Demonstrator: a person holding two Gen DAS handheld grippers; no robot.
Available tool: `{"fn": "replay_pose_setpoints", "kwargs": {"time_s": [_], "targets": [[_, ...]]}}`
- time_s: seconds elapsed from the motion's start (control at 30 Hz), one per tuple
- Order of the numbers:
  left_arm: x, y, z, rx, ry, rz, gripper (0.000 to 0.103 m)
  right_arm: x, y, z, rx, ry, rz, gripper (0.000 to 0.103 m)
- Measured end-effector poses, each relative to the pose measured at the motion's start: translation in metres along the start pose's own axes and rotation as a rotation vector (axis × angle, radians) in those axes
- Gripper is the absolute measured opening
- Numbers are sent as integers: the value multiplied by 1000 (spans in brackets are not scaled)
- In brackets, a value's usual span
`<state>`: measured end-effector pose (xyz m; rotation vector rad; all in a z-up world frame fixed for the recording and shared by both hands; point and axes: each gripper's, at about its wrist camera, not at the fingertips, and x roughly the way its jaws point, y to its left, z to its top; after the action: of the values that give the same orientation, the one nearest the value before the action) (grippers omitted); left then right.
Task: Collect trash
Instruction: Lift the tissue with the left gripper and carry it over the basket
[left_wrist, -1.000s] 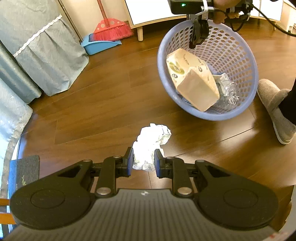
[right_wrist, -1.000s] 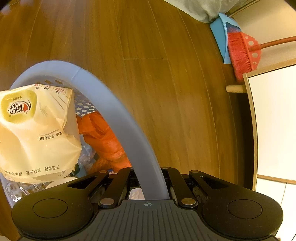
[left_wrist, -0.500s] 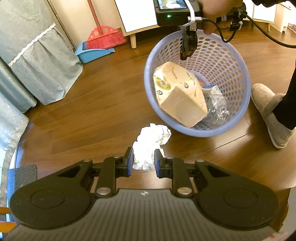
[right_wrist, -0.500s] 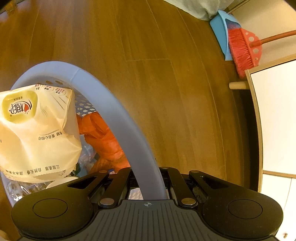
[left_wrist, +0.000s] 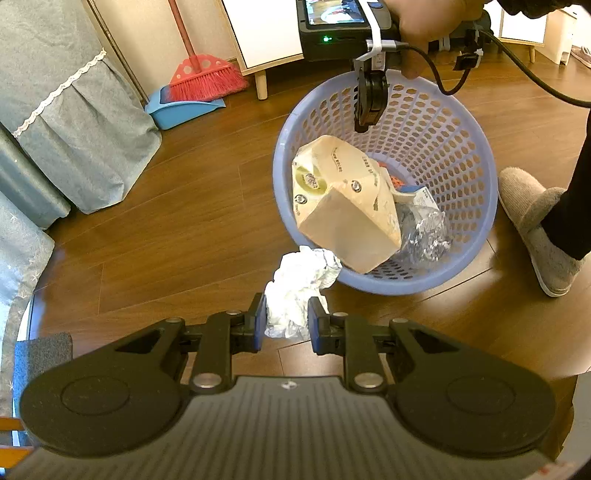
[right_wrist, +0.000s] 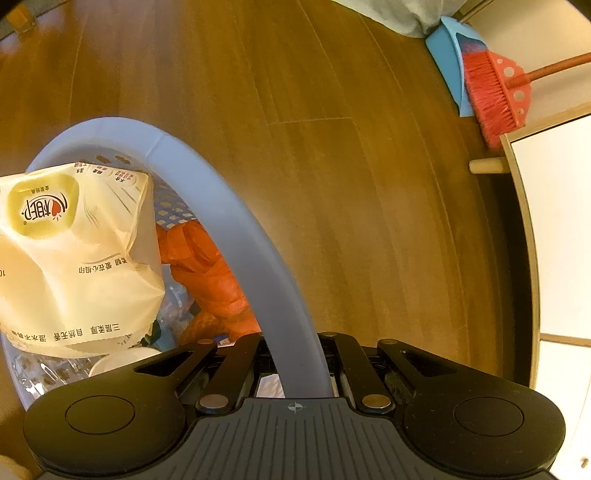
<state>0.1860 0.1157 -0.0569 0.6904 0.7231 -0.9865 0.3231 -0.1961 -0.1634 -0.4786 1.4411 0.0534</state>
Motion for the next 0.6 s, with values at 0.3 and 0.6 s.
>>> {"fn": "replay_pose_setpoints", "kwargs": {"time_s": [0.3,0.6], "targets": [[-8,4,-3,-9,-7,7,19,-2,28,4,51,10,89,0],[-25,4,4,-28,-8,-8,19,-3,56,2,190,-2,166,0]]}}
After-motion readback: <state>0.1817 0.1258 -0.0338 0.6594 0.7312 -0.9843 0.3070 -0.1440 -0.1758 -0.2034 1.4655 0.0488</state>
